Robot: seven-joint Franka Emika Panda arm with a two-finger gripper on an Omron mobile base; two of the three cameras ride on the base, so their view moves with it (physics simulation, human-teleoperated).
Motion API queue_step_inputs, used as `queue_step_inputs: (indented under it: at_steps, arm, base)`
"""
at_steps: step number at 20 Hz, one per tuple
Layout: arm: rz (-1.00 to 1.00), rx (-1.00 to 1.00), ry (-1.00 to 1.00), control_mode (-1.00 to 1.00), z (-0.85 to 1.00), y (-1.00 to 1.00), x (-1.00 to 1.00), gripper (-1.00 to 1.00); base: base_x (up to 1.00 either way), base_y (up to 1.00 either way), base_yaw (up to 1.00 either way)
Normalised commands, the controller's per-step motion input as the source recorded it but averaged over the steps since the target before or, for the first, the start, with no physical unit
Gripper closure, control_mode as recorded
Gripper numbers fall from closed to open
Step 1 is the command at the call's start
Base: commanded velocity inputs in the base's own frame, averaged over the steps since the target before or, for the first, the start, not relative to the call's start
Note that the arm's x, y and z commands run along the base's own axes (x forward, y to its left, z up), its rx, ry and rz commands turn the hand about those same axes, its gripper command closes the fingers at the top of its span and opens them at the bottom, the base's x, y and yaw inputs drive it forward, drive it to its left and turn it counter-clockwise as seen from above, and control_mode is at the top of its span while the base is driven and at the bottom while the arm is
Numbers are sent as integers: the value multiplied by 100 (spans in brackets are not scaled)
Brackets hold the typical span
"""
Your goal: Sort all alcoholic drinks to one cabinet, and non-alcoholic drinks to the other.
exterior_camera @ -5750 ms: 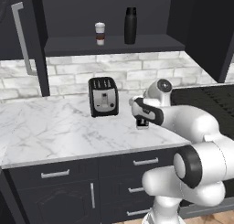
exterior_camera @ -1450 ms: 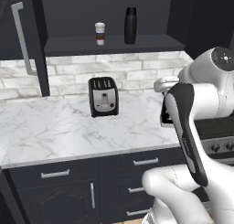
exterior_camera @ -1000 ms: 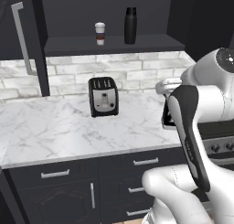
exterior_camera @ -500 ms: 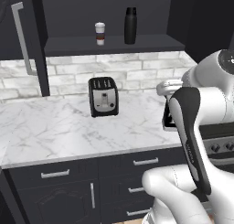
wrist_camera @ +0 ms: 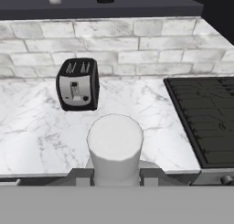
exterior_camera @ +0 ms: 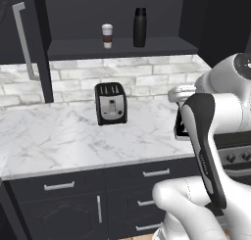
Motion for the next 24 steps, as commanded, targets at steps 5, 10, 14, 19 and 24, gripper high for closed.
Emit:
queue_step_inputs:
  at_steps: [5, 10, 14, 19, 24]
  arm:
    - [0, 0, 0, 100, 0, 0, 0, 100]
    - [0, 0, 0, 100, 0, 0, 0, 100]
    - [0, 0, 0, 100, 0, 0, 0, 100]
    - [0, 0, 0, 100, 0, 0, 0, 100]
    - [0, 0, 0, 100, 0, 0, 0, 100]
  base:
    - [-43, 0, 0]
    - [-50, -4, 0]
    - [-46, -7, 0]
    - [-44, -14, 0]
    - [-46, -24, 0]
